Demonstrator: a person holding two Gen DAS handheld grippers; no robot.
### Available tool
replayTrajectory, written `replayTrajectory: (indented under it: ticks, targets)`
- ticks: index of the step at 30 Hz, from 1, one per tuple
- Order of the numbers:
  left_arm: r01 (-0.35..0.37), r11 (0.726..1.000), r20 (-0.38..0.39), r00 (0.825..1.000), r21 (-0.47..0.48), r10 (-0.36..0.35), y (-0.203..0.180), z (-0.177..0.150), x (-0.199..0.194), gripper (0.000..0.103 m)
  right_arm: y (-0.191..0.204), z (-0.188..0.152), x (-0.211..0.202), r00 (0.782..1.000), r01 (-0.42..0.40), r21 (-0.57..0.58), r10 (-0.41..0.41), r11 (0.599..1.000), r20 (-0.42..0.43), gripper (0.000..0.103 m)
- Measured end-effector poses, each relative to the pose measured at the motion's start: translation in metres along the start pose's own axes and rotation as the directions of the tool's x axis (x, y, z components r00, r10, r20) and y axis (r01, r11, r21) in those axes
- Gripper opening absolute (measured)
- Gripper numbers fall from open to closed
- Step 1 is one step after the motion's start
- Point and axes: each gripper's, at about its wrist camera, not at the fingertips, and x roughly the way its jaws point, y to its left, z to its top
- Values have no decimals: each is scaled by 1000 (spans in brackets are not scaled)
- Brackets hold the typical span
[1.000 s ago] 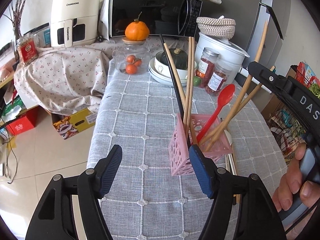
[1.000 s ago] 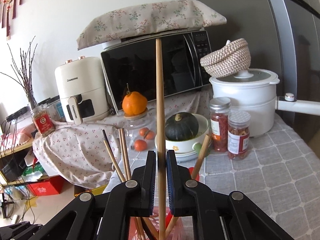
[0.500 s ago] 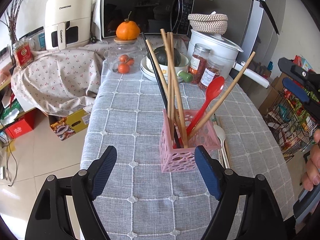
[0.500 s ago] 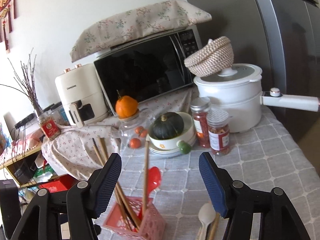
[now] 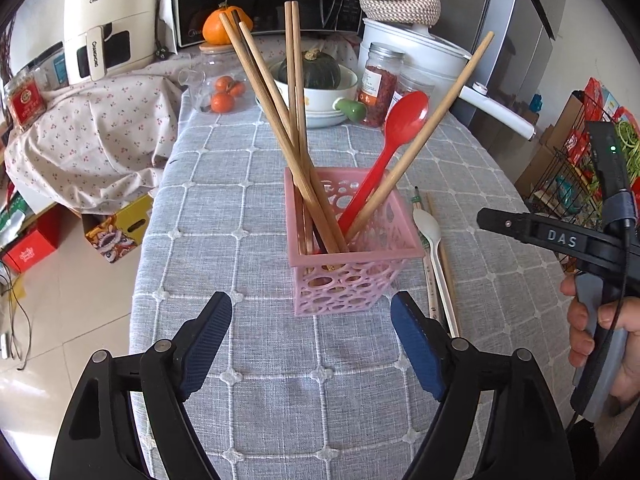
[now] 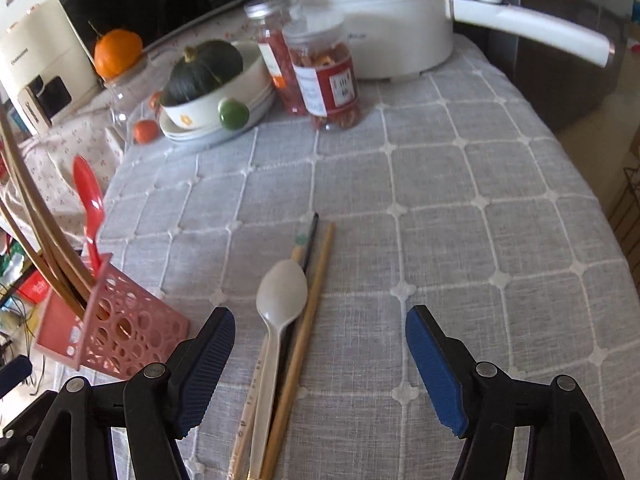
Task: Organize utensils
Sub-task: 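Grasp the white plastic spoon by its bowl with the right tool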
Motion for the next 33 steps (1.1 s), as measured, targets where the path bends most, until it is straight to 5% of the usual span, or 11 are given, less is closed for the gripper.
replayTrajectory:
  ticks: [2, 6, 16, 25, 33]
  targets:
    - [-1, 1000, -6, 1000, -5, 1, 1, 0, 1, 84, 1, 0, 14, 999, -19, 9, 19, 1000, -43, 73]
    - [2, 1000, -16, 1000, -14, -2, 6, 1, 2, 84, 8, 5, 40, 990, -81, 29, 84, 996, -117, 50]
    - [15, 1000, -38, 999, -16, -16, 8, 3, 7, 84, 27, 13, 82, 985, -53, -18, 50, 998, -166, 37]
    - [33, 999, -38, 999, 11, -32, -10, 2, 1, 84, 14, 16, 68, 984, -38, -5, 37, 999, -176, 36]
    - [68, 989, -15, 998, 133, -67, -63, -2, -7, 84, -11, 14, 29, 984, -43, 22, 46, 999, -169, 36]
